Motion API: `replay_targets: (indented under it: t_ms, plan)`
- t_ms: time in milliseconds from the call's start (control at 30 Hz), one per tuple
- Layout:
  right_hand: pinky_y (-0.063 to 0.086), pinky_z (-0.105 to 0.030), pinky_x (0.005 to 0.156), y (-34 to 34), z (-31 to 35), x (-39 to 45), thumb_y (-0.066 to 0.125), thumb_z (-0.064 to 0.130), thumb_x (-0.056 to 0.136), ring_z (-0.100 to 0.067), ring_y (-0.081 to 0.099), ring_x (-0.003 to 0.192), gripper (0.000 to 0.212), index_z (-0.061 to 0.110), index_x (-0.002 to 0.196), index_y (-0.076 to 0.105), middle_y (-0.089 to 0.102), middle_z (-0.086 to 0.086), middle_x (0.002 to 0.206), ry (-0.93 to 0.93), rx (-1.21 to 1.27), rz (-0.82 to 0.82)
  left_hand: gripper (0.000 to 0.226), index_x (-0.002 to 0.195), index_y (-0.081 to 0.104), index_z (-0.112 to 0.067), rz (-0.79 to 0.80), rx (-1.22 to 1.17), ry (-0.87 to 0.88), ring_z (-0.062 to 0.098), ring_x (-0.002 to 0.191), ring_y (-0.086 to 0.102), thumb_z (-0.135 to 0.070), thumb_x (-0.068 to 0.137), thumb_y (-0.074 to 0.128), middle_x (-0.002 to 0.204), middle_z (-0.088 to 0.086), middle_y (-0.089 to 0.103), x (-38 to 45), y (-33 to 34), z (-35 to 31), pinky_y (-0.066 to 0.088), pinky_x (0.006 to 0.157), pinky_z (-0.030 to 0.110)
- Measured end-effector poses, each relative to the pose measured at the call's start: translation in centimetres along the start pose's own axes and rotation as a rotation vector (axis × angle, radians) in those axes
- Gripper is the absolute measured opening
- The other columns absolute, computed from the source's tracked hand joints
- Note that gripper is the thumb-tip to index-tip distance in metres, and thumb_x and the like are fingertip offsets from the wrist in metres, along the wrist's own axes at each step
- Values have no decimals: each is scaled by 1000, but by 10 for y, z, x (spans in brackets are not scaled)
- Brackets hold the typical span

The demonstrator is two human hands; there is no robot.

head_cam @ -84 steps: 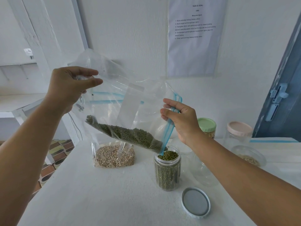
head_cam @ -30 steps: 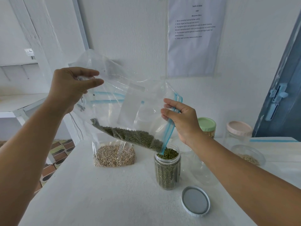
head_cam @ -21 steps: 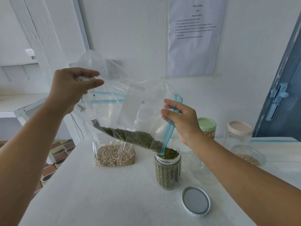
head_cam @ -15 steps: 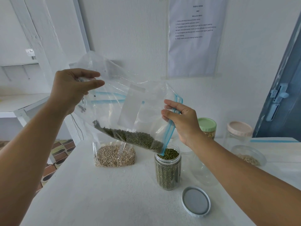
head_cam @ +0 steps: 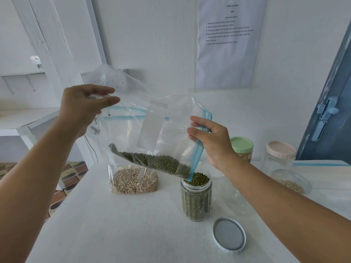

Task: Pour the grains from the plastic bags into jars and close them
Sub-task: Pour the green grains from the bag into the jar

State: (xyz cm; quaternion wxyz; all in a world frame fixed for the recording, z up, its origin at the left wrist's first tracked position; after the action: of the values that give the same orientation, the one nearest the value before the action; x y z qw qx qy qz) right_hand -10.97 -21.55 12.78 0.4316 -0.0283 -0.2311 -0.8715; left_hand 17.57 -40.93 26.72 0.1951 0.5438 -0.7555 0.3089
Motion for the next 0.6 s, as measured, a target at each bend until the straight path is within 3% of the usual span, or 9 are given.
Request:
replay_targets:
  t_ms: [267, 433, 600]
  plan:
    - [62, -32, 87, 6, -3, 2, 78, -8, 85, -15, 71, 93, 34, 14, 111, 78, 69, -9, 107, -3, -71, 37, 37, 99, 80, -28, -58, -49, -104, 7, 63, 50, -38, 65, 90, 97, -1, 74, -20, -6, 34, 45, 61, 23]
    - [62, -33, 87, 6, 5, 6, 78, -8, 85, -15, 70, 89, 35, 12, 113, 78, 69, -8, 105, -33, -76, 26, 21, 90, 82, -34, -63, -30, -58, 7, 66, 54, -31, 72, 93, 105, 6, 77, -10, -10, 20, 46, 58, 17]
    - [63, -32, 85, 1, 9, 8, 77, -7, 85, -13, 70, 86, 34, 9, 115, 77, 69, -8, 104, -35, -32, -4, 26, 96, 82, -28, -38, -19, -17, 10, 73, 59, -30, 73, 94, 83, -9, 77, 2, -3, 0, 47, 58, 15]
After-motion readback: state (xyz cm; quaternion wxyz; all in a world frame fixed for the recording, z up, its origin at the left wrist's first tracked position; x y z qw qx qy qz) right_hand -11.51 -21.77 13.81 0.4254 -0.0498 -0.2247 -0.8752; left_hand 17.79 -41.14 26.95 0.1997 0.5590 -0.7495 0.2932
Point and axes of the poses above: each hand's wrist, its own x-axis towards the middle knuckle, its own y-axis out of the palm, z = x × y, the point moved 10 cm from there along x, towards the middle knuckle
